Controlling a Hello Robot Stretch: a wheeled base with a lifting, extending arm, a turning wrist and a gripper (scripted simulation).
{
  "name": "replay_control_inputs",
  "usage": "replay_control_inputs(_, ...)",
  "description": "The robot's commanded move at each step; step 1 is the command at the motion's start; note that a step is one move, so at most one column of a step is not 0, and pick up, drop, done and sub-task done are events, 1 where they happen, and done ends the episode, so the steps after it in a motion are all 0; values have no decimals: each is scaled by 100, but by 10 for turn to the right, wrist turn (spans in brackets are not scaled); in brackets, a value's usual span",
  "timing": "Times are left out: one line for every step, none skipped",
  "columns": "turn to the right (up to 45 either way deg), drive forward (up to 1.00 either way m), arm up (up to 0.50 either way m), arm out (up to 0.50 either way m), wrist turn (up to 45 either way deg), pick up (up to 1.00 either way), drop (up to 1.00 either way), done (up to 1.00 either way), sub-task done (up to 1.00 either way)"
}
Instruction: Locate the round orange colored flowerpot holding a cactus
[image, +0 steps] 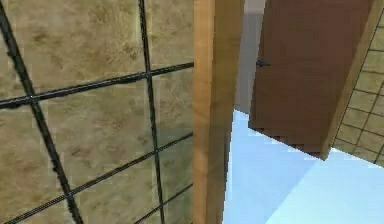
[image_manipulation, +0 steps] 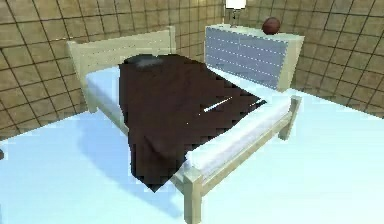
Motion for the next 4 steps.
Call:
replay_control_inputs(450,0,0,0,0,0,0,0,0)
replay_control_inputs(180,0,0,0,0,0,0,0,0)
replay_control_inputs(0,25,0,0,0,0,0,0,0)
replay_control_inputs(-390,0,0,0,0,0,0,0,0)
